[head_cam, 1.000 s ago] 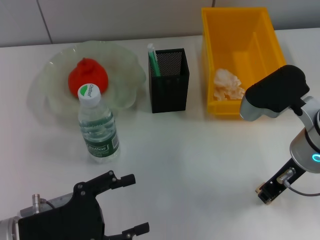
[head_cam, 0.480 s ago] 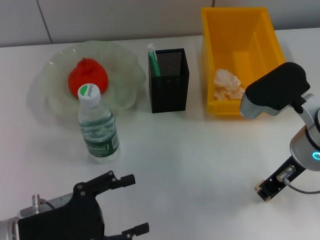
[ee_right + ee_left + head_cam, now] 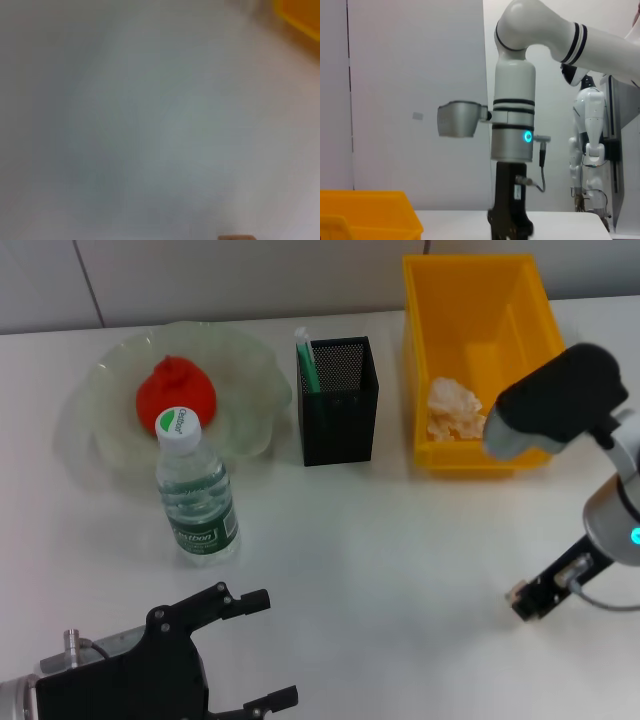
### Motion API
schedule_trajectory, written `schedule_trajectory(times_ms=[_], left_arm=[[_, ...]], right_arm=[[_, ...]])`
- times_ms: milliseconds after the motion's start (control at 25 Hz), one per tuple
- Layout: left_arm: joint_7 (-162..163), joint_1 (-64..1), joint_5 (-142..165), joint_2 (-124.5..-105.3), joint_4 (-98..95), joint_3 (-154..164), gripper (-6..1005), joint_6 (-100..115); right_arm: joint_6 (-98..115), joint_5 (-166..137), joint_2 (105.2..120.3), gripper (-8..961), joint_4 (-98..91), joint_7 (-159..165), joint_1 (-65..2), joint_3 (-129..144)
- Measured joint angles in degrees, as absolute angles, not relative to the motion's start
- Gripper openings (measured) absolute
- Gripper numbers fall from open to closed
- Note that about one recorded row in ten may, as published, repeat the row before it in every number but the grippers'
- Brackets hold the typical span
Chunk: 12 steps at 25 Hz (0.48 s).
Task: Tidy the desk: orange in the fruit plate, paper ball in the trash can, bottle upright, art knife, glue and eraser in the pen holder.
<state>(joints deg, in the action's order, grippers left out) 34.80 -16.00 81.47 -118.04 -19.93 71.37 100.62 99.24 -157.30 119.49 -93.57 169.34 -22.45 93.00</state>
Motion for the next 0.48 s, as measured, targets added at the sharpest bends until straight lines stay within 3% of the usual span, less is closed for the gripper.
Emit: schedule_trajectory(times_ms=[240,480], left_arm=[[34.80,-16.17,81.56,-118.04,-19.96,71.37,813,100.64],[34.80,-16.34,81.62,-118.03,-19.96,71.37,813,100.70]], right_arm=[[101.63,-157.54,119.25,251,-100.96,169.10,-25.31,87.73],[101.53,-157.66,119.13,252,-101.12,166.17,-34.15,78.45]])
